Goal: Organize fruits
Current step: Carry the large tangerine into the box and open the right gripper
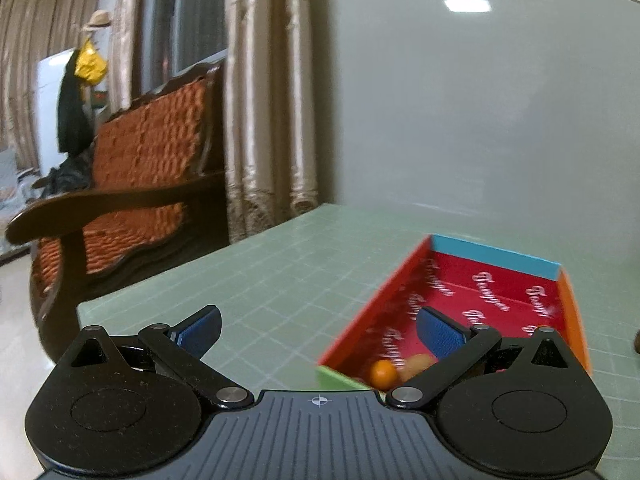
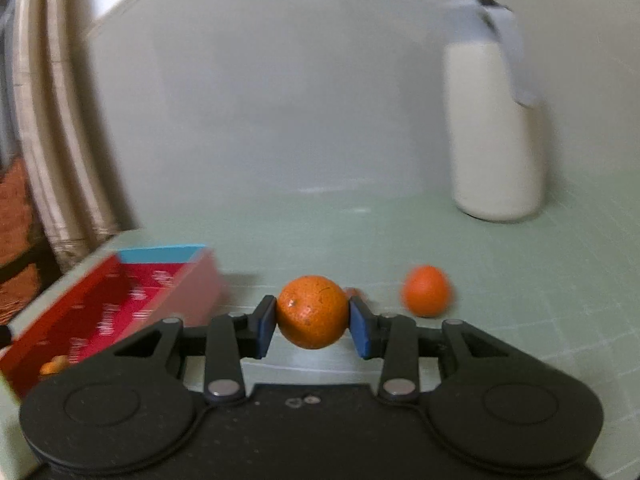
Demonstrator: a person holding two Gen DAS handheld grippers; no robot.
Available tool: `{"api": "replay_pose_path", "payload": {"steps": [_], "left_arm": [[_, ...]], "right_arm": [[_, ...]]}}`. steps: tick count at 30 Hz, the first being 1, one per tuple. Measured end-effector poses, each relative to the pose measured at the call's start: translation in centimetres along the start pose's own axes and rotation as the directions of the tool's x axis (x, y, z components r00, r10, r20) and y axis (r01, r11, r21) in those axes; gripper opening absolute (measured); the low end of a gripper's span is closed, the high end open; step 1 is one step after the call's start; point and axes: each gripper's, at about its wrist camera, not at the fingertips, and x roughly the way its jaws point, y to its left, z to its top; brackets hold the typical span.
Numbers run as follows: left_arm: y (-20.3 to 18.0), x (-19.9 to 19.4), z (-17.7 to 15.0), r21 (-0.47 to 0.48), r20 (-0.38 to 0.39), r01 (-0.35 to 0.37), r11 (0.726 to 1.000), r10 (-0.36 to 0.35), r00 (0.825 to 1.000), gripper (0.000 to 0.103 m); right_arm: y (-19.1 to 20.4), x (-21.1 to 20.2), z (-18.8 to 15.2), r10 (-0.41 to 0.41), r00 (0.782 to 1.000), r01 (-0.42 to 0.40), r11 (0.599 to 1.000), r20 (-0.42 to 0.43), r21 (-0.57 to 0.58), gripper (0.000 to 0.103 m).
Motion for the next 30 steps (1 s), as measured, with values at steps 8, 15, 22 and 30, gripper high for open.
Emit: {"api": "replay_pose_path", "payload": {"steps": [8, 15, 22, 30], "left_arm": [[3.3, 0.6, -0.3, -0.048, -0.027, -0.065, 0.997, 0.064, 0.998, 0.103], [5.2, 0.7, -0.6, -0.075, -0.050, -0.095, 0.993, 0.092, 0.994, 0.103], [6.2, 0.5, -0.8, -0.083, -0.058, -0.107, 0.991, 0.102, 0.993, 0.103], [7.1, 0.4, -0.9, -0.090, -0.059, -0.118, 0.989, 0.113, 0.992, 0.103]], "right_arm": [[5.2, -0.9, 0.5, 0.203, 0.978, -0.198, 0.976, 0.052, -0.088, 0.038], [8.3, -0.2, -0.3, 0.287, 0.958, -0.284, 0.947, 0.000, -0.148, 0.038], [11.1, -0.6, -1.2, 0.338, 0.940, -0.339, 0.912, -0.044, -0.232, 0.038], [12.3, -0.2, -2.4, 0.350, 0.933, -0.360, 0.897, -0.085, -0.255, 0.039]]}}
